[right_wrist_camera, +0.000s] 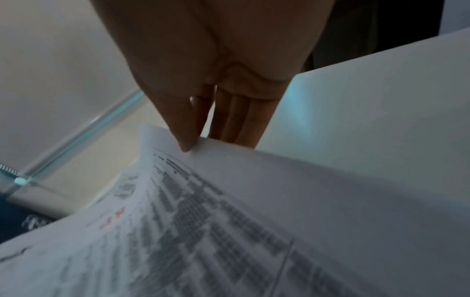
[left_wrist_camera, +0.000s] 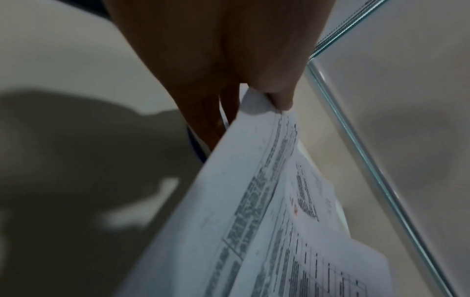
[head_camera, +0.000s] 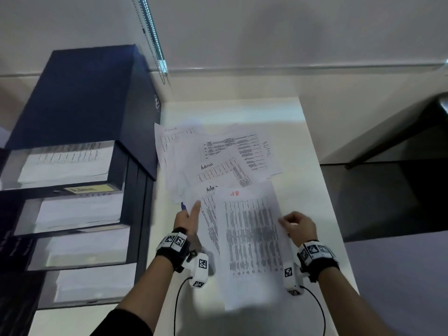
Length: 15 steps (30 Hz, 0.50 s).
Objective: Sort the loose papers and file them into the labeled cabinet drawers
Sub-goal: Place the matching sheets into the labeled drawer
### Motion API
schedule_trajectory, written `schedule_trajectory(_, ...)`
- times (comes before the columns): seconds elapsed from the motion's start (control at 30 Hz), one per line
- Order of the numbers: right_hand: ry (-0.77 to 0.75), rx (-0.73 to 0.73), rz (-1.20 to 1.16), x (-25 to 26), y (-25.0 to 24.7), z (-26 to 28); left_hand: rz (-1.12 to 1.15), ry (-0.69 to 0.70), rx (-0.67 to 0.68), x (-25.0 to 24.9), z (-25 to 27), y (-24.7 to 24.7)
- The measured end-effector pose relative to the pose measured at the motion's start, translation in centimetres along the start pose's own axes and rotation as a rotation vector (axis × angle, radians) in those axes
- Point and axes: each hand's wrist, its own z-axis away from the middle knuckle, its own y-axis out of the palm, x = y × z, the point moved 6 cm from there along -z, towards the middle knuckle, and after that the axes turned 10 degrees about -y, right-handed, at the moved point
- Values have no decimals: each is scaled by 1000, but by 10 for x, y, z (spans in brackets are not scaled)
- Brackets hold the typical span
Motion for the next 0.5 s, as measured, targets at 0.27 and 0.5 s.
schedule_trajectory(0.27,19,73,105,-1,-2,-16,68,-24,-37,-42,-6,6)
schedule_trajectory(0.5,64,319,67,-2,29,-8,210,-170,-125,-51,-32,21)
